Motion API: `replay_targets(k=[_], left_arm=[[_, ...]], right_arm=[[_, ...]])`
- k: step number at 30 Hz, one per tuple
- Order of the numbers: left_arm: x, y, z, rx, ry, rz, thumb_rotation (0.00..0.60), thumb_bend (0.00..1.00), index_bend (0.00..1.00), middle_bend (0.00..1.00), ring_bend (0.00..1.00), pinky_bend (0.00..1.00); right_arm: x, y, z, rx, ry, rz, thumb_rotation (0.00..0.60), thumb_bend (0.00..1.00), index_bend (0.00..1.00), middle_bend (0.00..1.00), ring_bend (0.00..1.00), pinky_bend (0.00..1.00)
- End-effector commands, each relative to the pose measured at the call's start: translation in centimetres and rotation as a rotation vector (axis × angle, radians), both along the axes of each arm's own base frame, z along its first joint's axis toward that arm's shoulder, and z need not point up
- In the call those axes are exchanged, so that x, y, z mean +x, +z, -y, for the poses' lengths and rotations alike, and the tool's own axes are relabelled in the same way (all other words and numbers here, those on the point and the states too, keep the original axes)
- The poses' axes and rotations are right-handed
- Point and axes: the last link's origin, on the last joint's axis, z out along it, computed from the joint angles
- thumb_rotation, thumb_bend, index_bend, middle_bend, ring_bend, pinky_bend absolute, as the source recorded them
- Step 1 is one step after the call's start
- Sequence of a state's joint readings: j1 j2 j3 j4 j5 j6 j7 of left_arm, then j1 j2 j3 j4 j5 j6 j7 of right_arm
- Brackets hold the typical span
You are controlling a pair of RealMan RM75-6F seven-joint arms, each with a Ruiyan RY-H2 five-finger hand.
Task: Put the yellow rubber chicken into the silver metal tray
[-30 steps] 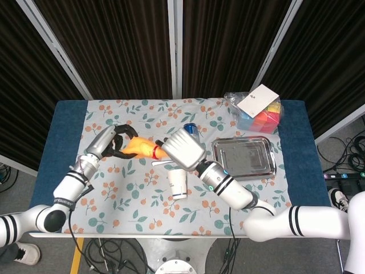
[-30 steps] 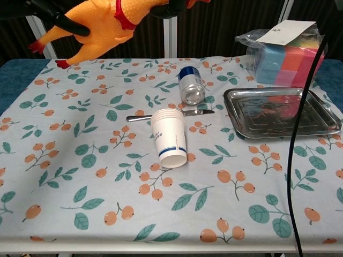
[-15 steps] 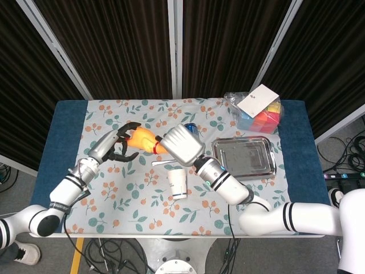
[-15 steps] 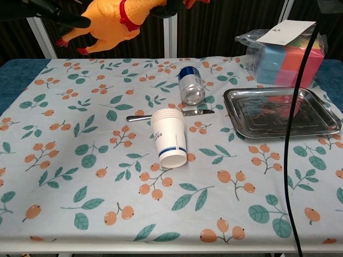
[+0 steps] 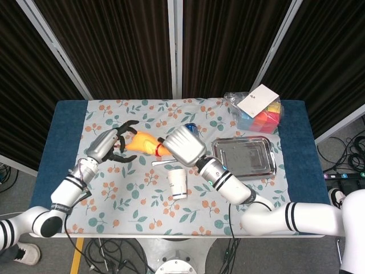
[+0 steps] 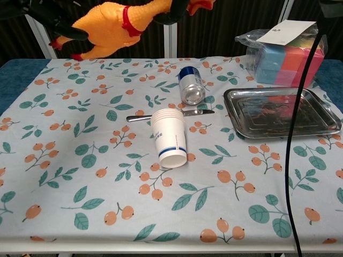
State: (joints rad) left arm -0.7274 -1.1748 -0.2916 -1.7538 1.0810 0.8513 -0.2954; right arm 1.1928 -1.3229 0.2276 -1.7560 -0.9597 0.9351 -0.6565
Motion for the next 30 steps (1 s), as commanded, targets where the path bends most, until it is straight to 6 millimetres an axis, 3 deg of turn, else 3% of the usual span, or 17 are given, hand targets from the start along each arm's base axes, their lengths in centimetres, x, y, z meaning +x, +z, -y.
replay_targets(k=[1,8,14,26,28,30], left_arm=[[-0.9,0.7,0.1,0.048,0.001,-0.042,0.600,0.23,0.16,0.04,0.02,0.19],[-1.0,1.2,0.9,0.057,-0.019,-0.053,0.600,0.19,0.16,0.04,0.00,0.12],[0.3,0.3,1.4,0.015,-0.050,-0.054,0.600,0.17,0.16,0.03,0.00,0.12],[1.7,-1.6,0.2,-0.003,-0.009,-0.065,0.600,0.16,0.16,0.03,0.00,0.12],[1.7,-1.6,0.0,-0.035,0.009,-0.064,0.600,0.16,0.20,0.08,0.03,0.13],[1.6,-1.5,-0.2,-0.036,0.025,-0.053,0.600,0.19,0.32,0.23,0.17,0.21]], right_arm=[[-1.1,0.5,0.2,-0.007,-0.017,-0.012,0.600,0.84,0.85,0.74,0.76,1.00],[-2.2,1.3,0.6,-0.007,-0.037,-0.003,0.600,0.84,0.85,0.74,0.76,1.00],[-0.9,0.9,0.5,0.011,-0.027,0.039,0.600,0.84,0.85,0.74,0.76,1.00],[0.9,0.2,-0.4,0.038,-0.015,0.091,0.600,0.84,0.85,0.74,0.76,1.00],[1.0,0.1,-0.6,0.043,-0.014,0.094,0.600,0.84,0.85,0.74,0.76,1.00],[1.0,0.0,-0.6,0.045,-0.012,0.096,0.600,0.84,0.85,0.74,0.76,1.00]])
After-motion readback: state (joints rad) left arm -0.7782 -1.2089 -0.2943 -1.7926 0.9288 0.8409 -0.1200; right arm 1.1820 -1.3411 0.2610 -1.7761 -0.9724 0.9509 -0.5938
